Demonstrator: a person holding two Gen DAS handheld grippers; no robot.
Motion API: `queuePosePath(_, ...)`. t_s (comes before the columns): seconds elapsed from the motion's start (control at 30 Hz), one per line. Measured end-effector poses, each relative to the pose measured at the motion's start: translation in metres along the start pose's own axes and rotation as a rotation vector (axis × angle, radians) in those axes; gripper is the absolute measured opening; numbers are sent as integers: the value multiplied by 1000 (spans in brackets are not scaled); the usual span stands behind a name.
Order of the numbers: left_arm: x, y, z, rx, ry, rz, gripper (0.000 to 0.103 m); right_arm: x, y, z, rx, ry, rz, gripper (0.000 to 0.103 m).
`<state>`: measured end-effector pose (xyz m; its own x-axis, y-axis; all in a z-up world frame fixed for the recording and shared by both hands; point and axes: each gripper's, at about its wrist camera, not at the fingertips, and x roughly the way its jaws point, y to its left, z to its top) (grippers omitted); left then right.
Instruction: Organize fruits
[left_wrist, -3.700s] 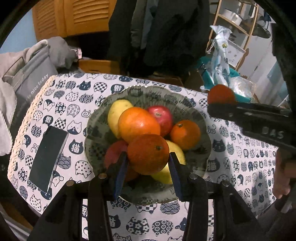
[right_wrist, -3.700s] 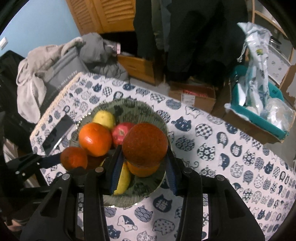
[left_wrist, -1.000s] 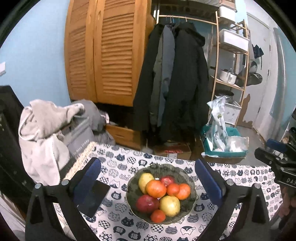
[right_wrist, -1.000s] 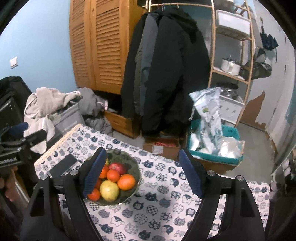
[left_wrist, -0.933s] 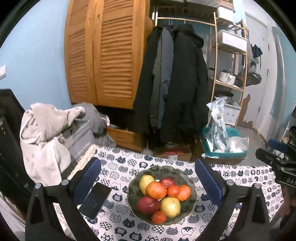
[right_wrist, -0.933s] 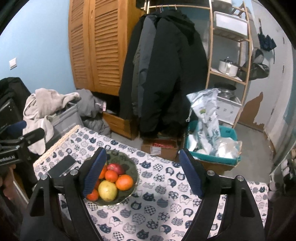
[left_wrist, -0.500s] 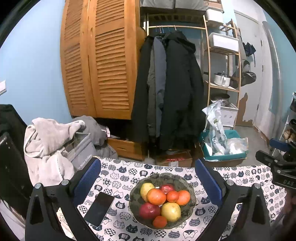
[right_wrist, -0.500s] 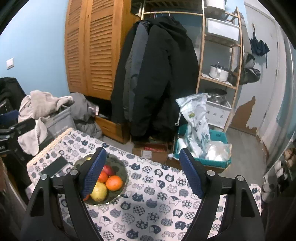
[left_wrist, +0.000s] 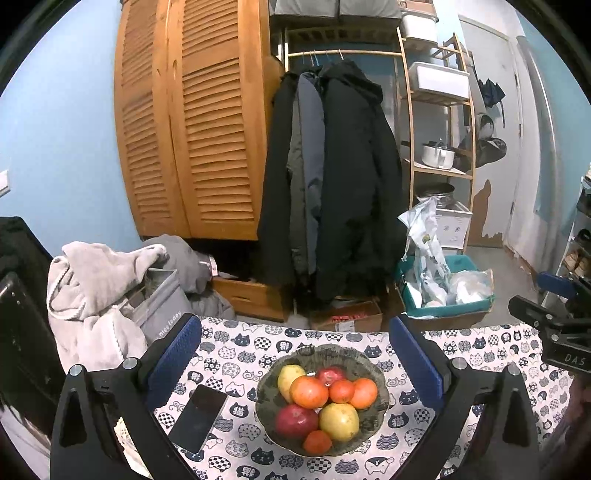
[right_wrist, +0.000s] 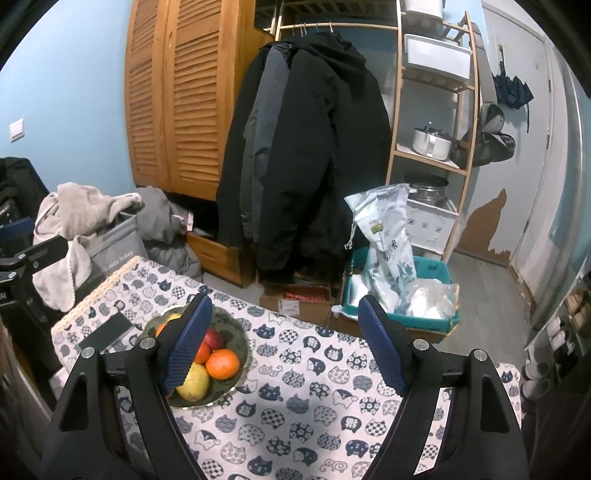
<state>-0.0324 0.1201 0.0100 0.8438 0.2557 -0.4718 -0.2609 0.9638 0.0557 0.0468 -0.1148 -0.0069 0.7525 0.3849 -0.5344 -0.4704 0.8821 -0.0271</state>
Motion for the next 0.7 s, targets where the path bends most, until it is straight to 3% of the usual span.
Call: queuePosePath(0.7,-3,-4,3,-16,7,-17,102,-2,0,-1,-2,-1,-1,80)
